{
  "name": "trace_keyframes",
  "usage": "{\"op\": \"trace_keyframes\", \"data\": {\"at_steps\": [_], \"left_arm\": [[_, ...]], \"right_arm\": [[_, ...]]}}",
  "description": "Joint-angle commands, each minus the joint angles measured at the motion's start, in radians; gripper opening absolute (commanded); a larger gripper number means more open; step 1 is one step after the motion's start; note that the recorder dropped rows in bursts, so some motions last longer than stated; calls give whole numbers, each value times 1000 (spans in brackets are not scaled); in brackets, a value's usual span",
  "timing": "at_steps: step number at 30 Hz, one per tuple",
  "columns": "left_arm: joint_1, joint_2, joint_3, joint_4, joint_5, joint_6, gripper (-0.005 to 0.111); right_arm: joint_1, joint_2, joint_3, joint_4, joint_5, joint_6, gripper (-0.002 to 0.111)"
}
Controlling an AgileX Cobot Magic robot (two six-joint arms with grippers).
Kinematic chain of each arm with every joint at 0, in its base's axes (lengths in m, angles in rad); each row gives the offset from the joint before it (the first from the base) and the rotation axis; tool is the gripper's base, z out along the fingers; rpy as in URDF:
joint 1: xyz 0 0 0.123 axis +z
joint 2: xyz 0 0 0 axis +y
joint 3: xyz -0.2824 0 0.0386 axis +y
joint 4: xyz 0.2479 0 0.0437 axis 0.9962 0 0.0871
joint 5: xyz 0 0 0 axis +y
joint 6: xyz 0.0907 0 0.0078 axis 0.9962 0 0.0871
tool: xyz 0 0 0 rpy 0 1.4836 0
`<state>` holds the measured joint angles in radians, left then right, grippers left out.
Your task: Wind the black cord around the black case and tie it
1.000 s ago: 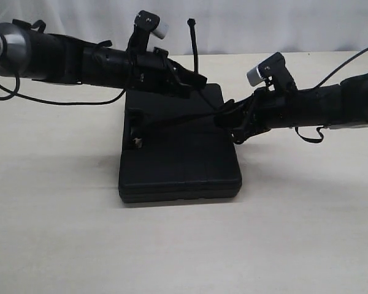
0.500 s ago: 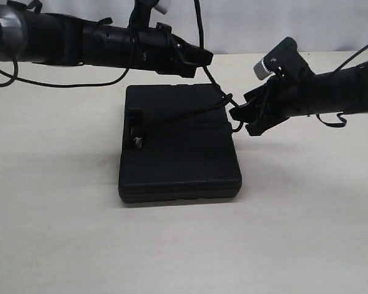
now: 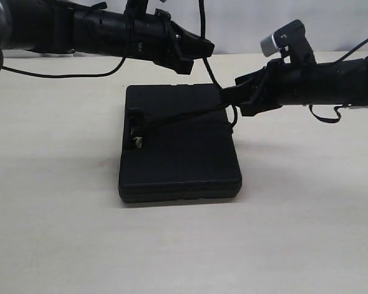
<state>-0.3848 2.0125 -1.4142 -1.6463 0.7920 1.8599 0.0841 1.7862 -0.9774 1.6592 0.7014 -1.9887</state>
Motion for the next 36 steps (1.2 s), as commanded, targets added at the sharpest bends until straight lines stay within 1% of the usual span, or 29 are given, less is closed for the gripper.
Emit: {"op": "trace_keyframes", "data": {"at_steps": [1, 3, 8, 10, 13, 17, 22, 24, 26, 30, 32, 36], "left_arm": [[0, -8, -8, -34, 113, 63, 0], [0, -8, -8, -79, 157, 99, 0], [0, -8, -8, -98, 176, 108, 0], [0, -8, -8, -98, 184, 108, 0], [0, -8, -8, -98, 203, 108, 0], [0, -8, -8, -98, 213, 108, 0], [0, -8, -8, -98, 215, 108, 0], [0, -8, -8, -98, 215, 108, 0], [0, -8, -8, -98, 215, 108, 0], [0, -8, -8, -98, 199, 108, 0], [0, -8, -8, -98, 200, 108, 0], [0, -8, -8, -93, 202, 108, 0]], "right_arm": [[-1, 27, 4, 85, 3, -52, 51], [-1, 55, 4, 85, 3, -79, 49], [-1, 112, 1, 85, -76, -105, 27], [-1, 130, 1, 85, -107, -127, 21], [-1, 158, 1, 85, -125, -127, 17], [-1, 185, 1, 85, -126, -127, 17], [-1, 161, 1, 85, -119, -127, 18], [-1, 134, 1, 85, -119, -127, 21], [-1, 98, 6, 85, -99, -127, 28], [-1, 53, 13, 78, 26, -127, 44], [-1, 51, 13, 85, 55, -127, 46], [3, 77, 2, 85, 57, -127, 46]]}}
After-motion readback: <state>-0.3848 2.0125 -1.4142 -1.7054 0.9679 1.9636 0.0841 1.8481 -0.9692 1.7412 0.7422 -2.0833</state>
